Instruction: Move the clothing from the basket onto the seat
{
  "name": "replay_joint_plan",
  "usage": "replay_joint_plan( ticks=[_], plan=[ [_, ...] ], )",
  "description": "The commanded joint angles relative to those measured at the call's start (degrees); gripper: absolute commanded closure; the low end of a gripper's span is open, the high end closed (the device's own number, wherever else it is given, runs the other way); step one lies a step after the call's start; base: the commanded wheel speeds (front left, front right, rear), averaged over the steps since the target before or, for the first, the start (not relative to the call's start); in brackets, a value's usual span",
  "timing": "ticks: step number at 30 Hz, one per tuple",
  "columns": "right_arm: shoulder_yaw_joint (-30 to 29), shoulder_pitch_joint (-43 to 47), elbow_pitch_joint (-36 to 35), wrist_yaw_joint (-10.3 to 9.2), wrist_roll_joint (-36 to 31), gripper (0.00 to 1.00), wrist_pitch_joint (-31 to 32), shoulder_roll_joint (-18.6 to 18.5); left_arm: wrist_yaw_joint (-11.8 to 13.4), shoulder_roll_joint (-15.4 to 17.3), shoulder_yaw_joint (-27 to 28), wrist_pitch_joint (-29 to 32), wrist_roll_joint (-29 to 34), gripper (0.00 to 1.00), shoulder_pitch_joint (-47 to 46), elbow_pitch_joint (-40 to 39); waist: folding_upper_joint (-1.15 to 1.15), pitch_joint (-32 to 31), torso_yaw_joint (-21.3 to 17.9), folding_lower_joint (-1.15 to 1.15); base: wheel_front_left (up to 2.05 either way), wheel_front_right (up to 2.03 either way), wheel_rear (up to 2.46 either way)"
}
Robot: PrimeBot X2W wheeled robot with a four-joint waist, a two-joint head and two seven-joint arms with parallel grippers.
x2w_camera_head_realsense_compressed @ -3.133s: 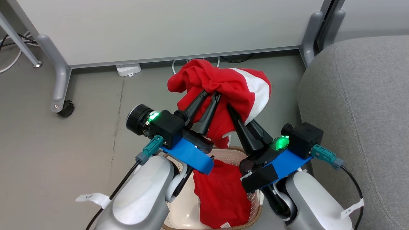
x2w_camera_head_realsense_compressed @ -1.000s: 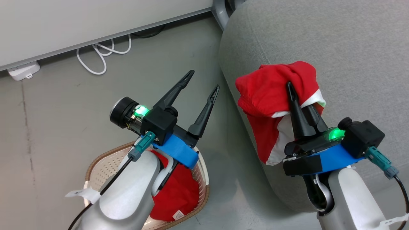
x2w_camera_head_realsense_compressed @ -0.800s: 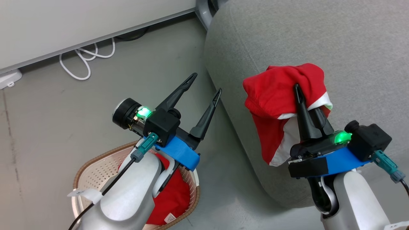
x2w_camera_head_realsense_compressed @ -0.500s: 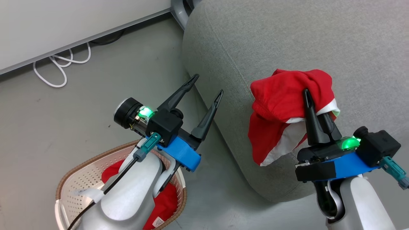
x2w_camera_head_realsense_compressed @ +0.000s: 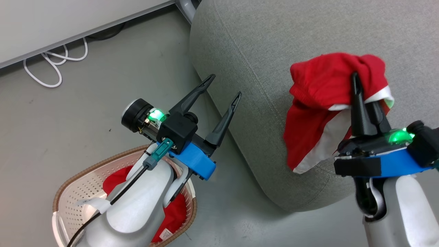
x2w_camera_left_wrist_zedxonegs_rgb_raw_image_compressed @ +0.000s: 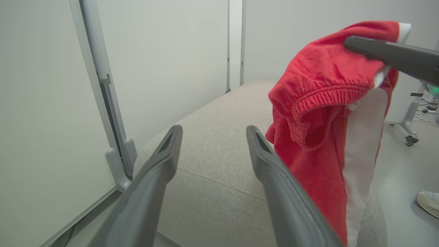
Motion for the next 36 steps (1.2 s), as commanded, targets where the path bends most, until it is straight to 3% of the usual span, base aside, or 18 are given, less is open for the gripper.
replay_joint_plan(
  ticks=[1,10,20,28,36],
  plan=[
    [-0.35,-0.98,-0.51,0.03,-0.18,1.0,-0.21,-0.05,0.32,0.28,0.08,-0.1,0.24,0.0,-0.95,-0.2,0.0,0.37,0.23,0.0,0.0,0.0,0.0],
    [-5.75,-12.87,-2.9,0.03,-5.77,1.0,-0.21,-0.29,0.66,1.2,-0.54,0.86,1.06,0.0,-2.99,-1.79,0.0,5.34,1.68,0.0,0.0,0.0,0.0],
    [-14.43,-26.57,-2.73,0.03,-8.08,1.0,-0.21,-6.82,0.41,2.13,-1.46,2.96,2.8,0.0,-8.15,-4.94,0.0,15.19,5.14,0.0,0.0,0.0,0.0],
    [-19.12,-35.1,3.99,0.03,-9.32,1.0,-0.21,-12.4,0.02,2.14,-3.13,3.14,3.94,0.0,-11.89,-6.22,0.0,21.52,8.0,0.0,0.0,0.0,0.0],
    [-20.33,-38.58,15.98,0.02,-9.4,1.0,-0.22,-13.31,0.13,2.49,-3.79,3.19,4.41,0.0,-13.82,-7.16,0.0,24.66,9.35,0.0,0.0,0.0,0.0]
  ],
)
